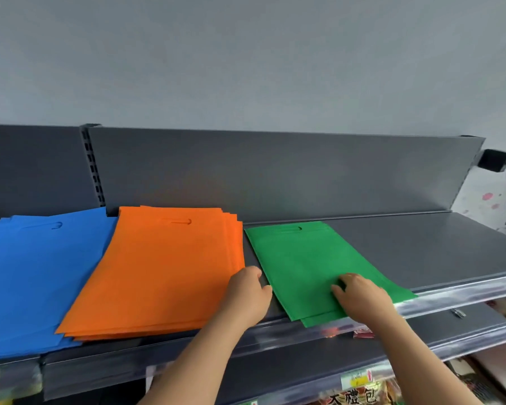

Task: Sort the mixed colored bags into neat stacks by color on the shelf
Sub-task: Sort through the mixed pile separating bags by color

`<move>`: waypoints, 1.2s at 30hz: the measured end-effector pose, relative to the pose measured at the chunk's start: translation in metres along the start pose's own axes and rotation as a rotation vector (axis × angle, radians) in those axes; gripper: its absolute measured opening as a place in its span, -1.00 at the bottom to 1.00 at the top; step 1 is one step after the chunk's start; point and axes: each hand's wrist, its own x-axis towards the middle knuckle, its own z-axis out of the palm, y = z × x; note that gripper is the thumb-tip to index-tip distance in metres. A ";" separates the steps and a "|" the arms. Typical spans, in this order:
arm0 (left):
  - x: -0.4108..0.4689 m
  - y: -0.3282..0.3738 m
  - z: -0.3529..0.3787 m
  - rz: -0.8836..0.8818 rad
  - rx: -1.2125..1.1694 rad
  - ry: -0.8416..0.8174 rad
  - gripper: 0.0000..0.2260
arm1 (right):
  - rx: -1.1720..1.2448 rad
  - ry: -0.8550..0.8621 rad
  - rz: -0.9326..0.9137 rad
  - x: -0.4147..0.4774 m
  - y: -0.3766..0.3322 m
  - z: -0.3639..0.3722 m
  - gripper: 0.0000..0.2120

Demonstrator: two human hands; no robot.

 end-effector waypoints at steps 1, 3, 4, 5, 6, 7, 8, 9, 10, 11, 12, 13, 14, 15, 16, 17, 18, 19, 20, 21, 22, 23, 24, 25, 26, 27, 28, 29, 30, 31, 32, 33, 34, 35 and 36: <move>0.005 0.003 0.006 -0.033 -0.007 -0.015 -0.61 | -0.003 0.001 -0.001 0.003 0.007 -0.001 -0.79; 0.015 0.009 0.017 -0.090 -0.050 -0.034 -0.58 | -0.003 0.001 -0.022 0.007 0.016 -0.001 -0.76; 0.021 0.012 0.021 -0.119 -0.075 -0.035 -0.58 | 0.000 0.004 -0.040 0.009 0.020 -0.001 -0.74; 0.024 0.015 0.025 -0.144 -0.104 -0.023 -0.57 | 0.005 0.010 -0.059 0.010 0.022 0.000 -0.72; 0.027 0.018 0.027 -0.175 -0.135 -0.012 -0.56 | 0.009 0.013 -0.075 0.010 0.024 0.000 -0.70; 0.030 0.020 0.028 -0.200 -0.162 0.008 -0.60 | 0.013 0.015 -0.085 0.010 0.025 0.000 -0.69; 0.032 0.023 0.030 -0.224 -0.175 0.028 -0.69 | 0.027 0.018 -0.097 0.011 0.027 0.000 -0.69; 0.035 0.024 0.032 -0.242 -0.189 0.040 -0.77 | 0.055 0.024 -0.109 0.012 0.028 -0.001 -0.69; 0.037 0.025 0.034 -0.261 -0.203 0.034 -0.78 | 0.096 0.027 -0.118 0.013 0.029 -0.002 -0.70; 0.040 0.026 0.037 -0.268 -0.221 0.020 -0.74 | 0.141 0.024 -0.125 0.014 0.030 -0.004 -0.70; 0.041 0.028 0.039 -0.264 -0.190 0.004 -0.68 | 0.169 0.022 -0.125 0.015 0.032 -0.005 -0.68; 0.042 0.030 0.041 -0.250 -0.124 0.012 -0.59 | 0.169 0.029 -0.117 0.016 0.036 -0.005 -0.65; 0.043 0.031 0.041 -0.234 -0.033 0.036 -0.51 | 0.145 0.042 -0.103 0.017 0.039 -0.004 -0.61; 0.044 0.034 0.041 -0.212 0.040 0.066 -0.47 | 0.113 0.051 -0.088 0.019 0.044 -0.003 -0.61; 0.044 0.035 0.041 -0.203 0.063 0.078 -0.49 | 0.091 0.053 -0.076 0.020 0.046 0.000 -0.64; 0.045 0.036 0.040 -0.190 0.052 0.087 -0.57 | 0.077 0.045 -0.067 0.020 0.048 0.002 -0.67; 0.047 0.034 0.042 -0.204 0.007 0.088 -0.72 | 0.070 0.040 -0.063 0.020 0.049 0.004 -0.68; 0.047 0.035 0.041 -0.221 -0.045 0.105 -0.82 | 0.067 0.037 -0.068 0.021 0.049 0.006 -0.68; 0.050 0.032 0.042 -0.252 -0.125 0.109 -0.74 | 0.063 0.038 -0.076 0.021 0.048 0.006 -0.67; 0.051 0.031 0.042 -0.256 -0.187 0.107 -0.67 | 0.062 0.044 -0.085 0.022 0.047 0.005 -0.66; 0.054 0.028 0.042 -0.265 -0.260 0.102 -0.66 | 0.076 0.044 -0.085 0.023 0.047 0.003 -0.66; 0.053 0.027 0.041 -0.268 -0.307 0.118 -0.68 | 0.098 0.049 -0.076 0.024 0.048 0.002 -0.66; 0.053 0.025 0.041 -0.283 -0.356 0.120 -0.72 | 0.111 0.056 -0.048 0.026 0.050 0.000 -0.64; 0.052 0.024 0.041 -0.286 -0.382 0.120 -0.78 | 0.097 0.058 -0.003 0.026 0.052 -0.001 -0.60; 0.052 0.023 0.043 -0.284 -0.387 0.100 -0.82 | 0.055 0.052 0.047 0.026 0.054 -0.001 -0.57; 0.051 0.022 0.044 -0.266 -0.383 0.089 -0.83 | 0.008 0.040 0.077 0.025 0.055 -0.001 -0.54; 0.051 0.022 0.045 -0.246 -0.374 0.078 -0.82 | -0.022 0.032 0.088 0.023 0.055 0.000 -0.53; 0.051 0.023 0.046 -0.221 -0.372 0.078 -0.79 | -0.027 0.031 0.084 0.022 0.054 0.001 -0.53; 0.051 0.024 0.046 -0.202 -0.377 0.074 -0.75 | -0.020 0.036 0.073 0.021 0.053 0.001 -0.53; 0.051 0.025 0.047 -0.180 -0.395 0.068 -0.70 | -0.009 0.039 0.066 0.020 0.051 0.001 -0.53; 0.051 0.026 0.046 -0.155 -0.425 0.055 -0.66 | 0.000 0.040 0.064 0.020 0.051 0.001 -0.53; 0.049 0.028 0.046 -0.119 -0.448 0.048 -0.63 | 0.012 0.042 0.069 0.019 0.051 0.000 -0.54; 0.047 0.031 0.046 -0.080 -0.457 0.048 -0.61 | 0.032 0.047 0.079 0.019 0.052 -0.001 -0.54; 0.045 0.033 0.045 -0.040 -0.460 0.059 -0.58 | 0.062 0.050 0.094 0.018 0.053 -0.003 -0.54; 0.044 0.034 0.043 -0.005 -0.462 0.075 -0.54 | 0.096 0.054 0.106 0.017 0.053 -0.004 -0.53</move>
